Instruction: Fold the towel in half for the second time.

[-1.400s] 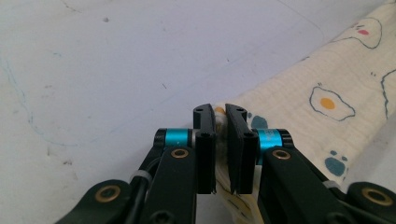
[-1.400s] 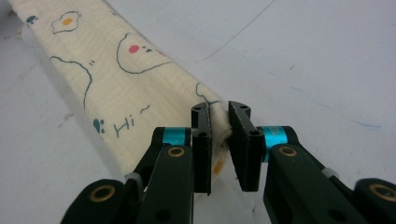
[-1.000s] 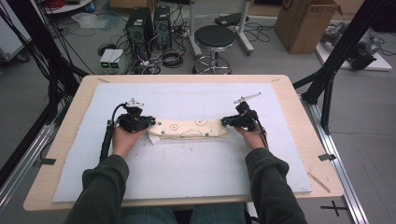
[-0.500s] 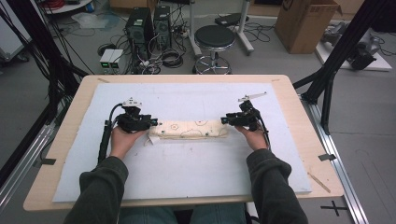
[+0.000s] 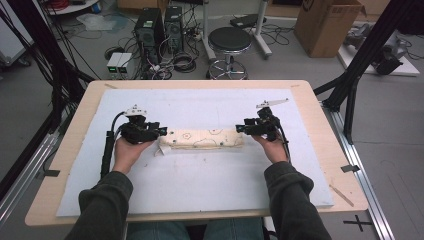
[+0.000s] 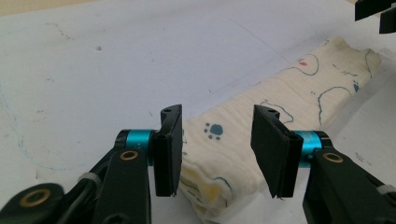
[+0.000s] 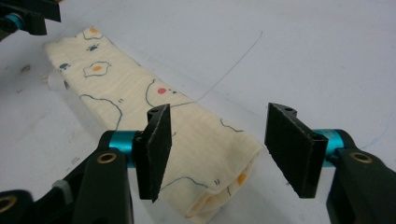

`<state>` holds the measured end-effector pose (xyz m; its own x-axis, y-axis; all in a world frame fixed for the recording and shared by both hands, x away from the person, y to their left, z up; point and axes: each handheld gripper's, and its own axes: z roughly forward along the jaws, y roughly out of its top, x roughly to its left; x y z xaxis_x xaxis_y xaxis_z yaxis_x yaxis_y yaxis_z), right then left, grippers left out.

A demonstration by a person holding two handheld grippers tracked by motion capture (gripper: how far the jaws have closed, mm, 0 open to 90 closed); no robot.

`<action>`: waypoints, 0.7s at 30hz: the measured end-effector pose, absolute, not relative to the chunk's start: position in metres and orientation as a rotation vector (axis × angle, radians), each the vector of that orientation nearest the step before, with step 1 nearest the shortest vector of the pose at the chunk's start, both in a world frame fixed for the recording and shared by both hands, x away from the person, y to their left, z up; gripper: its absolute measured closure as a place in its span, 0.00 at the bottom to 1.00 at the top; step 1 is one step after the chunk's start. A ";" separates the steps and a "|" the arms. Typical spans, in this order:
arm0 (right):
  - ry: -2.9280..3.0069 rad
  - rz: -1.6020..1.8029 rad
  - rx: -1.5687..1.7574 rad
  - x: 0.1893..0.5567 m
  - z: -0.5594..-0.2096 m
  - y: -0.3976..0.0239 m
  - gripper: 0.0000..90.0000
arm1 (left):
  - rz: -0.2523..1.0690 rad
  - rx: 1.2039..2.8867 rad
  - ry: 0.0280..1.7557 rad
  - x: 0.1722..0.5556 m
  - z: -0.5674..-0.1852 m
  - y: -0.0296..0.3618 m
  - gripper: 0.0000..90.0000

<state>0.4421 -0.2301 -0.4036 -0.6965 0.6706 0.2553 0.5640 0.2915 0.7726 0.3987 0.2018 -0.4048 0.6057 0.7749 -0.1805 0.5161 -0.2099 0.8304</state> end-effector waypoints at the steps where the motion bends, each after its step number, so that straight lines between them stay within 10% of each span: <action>1: 2.423 1.375 1.170 0.441 -0.403 -0.230 0.43 | 0.341 1.877 1.035 0.398 -0.405 0.202 0.59; 21: 2.395 1.406 1.128 0.429 -0.391 -0.232 0.28 | 0.338 1.861 0.993 0.386 -0.395 0.206 0.52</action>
<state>0.4295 -0.2316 -0.3909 -0.7079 0.6654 0.2367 0.5311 0.2805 0.7995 0.3858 0.2062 -0.3950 0.6300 0.7553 -0.1807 0.4883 -0.2043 0.8485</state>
